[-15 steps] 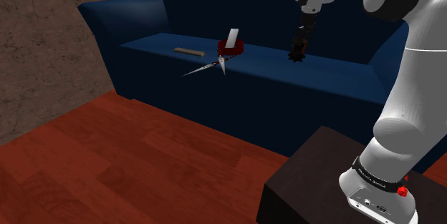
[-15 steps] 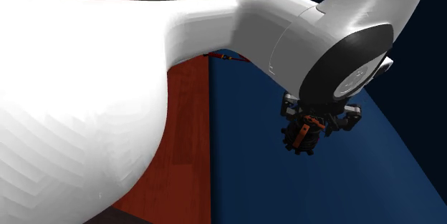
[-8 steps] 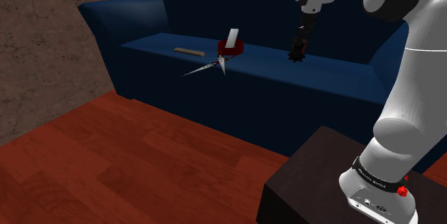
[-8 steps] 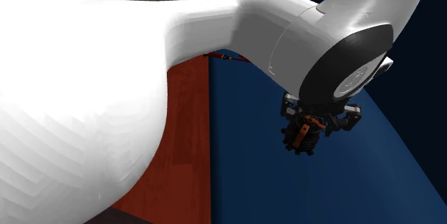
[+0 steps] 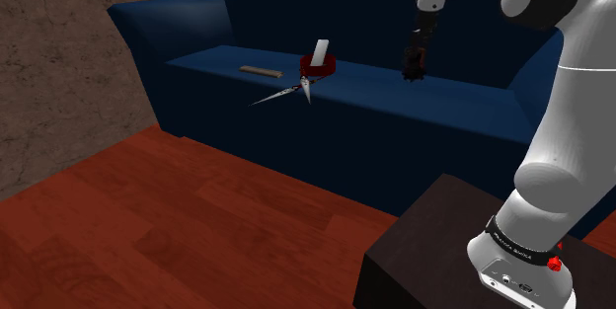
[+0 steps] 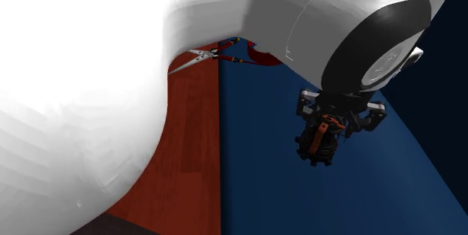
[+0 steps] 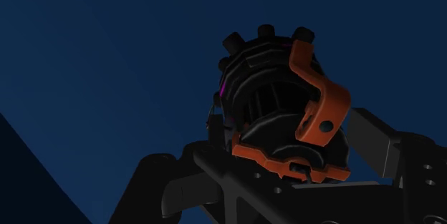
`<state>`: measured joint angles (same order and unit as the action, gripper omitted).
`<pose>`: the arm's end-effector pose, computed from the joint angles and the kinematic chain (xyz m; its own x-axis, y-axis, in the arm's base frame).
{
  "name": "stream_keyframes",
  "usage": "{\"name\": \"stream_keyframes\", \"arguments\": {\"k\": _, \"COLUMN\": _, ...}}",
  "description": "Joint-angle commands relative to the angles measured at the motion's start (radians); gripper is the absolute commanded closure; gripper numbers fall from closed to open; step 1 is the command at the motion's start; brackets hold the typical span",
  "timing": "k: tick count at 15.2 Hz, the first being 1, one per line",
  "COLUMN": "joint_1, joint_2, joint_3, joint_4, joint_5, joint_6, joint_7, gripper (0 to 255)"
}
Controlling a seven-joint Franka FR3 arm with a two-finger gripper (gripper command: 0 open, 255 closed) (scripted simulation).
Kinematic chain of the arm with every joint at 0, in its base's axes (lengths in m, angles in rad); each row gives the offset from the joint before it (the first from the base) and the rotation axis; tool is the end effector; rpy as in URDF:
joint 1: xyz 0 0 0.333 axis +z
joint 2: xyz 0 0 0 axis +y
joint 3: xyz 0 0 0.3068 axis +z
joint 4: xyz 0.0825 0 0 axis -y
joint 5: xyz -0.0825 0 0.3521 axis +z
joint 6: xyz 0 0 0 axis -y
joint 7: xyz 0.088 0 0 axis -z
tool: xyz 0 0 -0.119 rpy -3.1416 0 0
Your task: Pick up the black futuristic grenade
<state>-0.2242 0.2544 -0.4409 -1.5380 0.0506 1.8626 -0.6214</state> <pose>0.4998 -0.3519 0.5127 0.9984 -0.0362 0.0428 -0.0404 -0.9940 0.1019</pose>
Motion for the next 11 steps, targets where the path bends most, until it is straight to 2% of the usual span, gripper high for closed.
{"name": "stream_keyframes", "arguments": {"k": 1, "joint_1": -0.002, "joint_2": 0.001, "joint_3": -0.001, "joint_4": 0.030, "joint_5": 0.001, "joint_6": -0.028, "joint_7": -0.002, "gripper": 255}}
{"name": "stream_keyframes", "arguments": {"k": 9, "joint_1": -0.013, "joint_2": 0.017, "joint_3": -0.003, "joint_4": 0.159, "joint_5": 0.008, "joint_6": -0.142, "joint_7": -0.008, "gripper": 255}}
{"name": "stream_keyframes", "arguments": {"k": 11, "joint_1": -0.014, "joint_2": 0.017, "joint_3": -0.003, "joint_4": 0.162, "joint_5": 0.008, "joint_6": -0.145, "joint_7": -0.008, "gripper": 255}}
